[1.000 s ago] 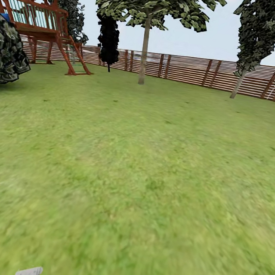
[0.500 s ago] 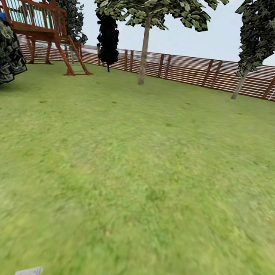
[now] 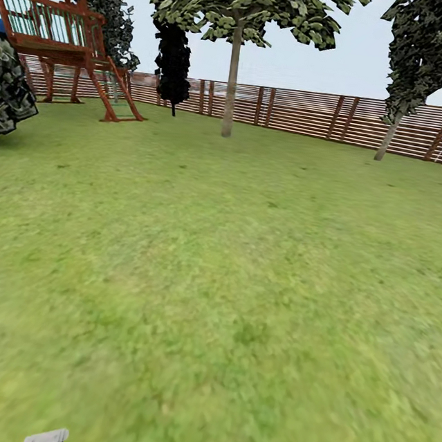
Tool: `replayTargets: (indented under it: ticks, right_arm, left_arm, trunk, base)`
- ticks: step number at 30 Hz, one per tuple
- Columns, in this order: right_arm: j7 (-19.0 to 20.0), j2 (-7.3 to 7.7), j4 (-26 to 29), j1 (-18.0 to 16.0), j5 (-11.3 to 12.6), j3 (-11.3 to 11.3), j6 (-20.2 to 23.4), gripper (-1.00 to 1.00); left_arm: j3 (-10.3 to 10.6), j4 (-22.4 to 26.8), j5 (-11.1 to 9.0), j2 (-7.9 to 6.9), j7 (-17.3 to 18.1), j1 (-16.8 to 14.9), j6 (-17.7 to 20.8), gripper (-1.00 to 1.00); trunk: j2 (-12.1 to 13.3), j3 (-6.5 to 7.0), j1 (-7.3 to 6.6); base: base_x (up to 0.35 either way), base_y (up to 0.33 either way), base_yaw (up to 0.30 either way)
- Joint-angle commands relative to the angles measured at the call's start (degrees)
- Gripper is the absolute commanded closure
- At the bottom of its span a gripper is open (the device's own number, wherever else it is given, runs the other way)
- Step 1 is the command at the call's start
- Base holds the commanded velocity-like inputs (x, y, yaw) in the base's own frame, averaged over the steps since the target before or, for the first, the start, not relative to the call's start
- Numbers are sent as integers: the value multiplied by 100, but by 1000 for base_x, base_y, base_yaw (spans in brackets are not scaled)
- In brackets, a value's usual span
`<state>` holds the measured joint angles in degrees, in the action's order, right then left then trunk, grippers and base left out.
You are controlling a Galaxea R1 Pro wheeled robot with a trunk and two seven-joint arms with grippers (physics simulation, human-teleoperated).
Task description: In the garden, pick up the pesticide atomizer on the floor and spray pesticide onto both trees until each tree trunk is fully covered.
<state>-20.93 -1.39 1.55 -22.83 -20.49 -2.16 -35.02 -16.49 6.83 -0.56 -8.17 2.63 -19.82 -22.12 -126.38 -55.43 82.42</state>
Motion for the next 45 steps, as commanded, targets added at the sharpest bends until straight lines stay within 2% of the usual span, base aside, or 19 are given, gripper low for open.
replayTargets:
  ticks: [1, 45]
  right_arm:
    - [-43, -2, -6, -3, -60, -22, -5, -100]
    - [-43, -2, -6, -2, -60, -22, -4, -100]
  left_arm:
    - [-30, -6, -6, 0, 28, -4, -16, 100]
    - [-30, -6, -6, 0, 28, -4, -12, 100]
  trunk:
    - [-2, -5, 3]
    - [-2, -5, 3]
  base:
    - [340, 0, 0]
    - [340, 0, 0]
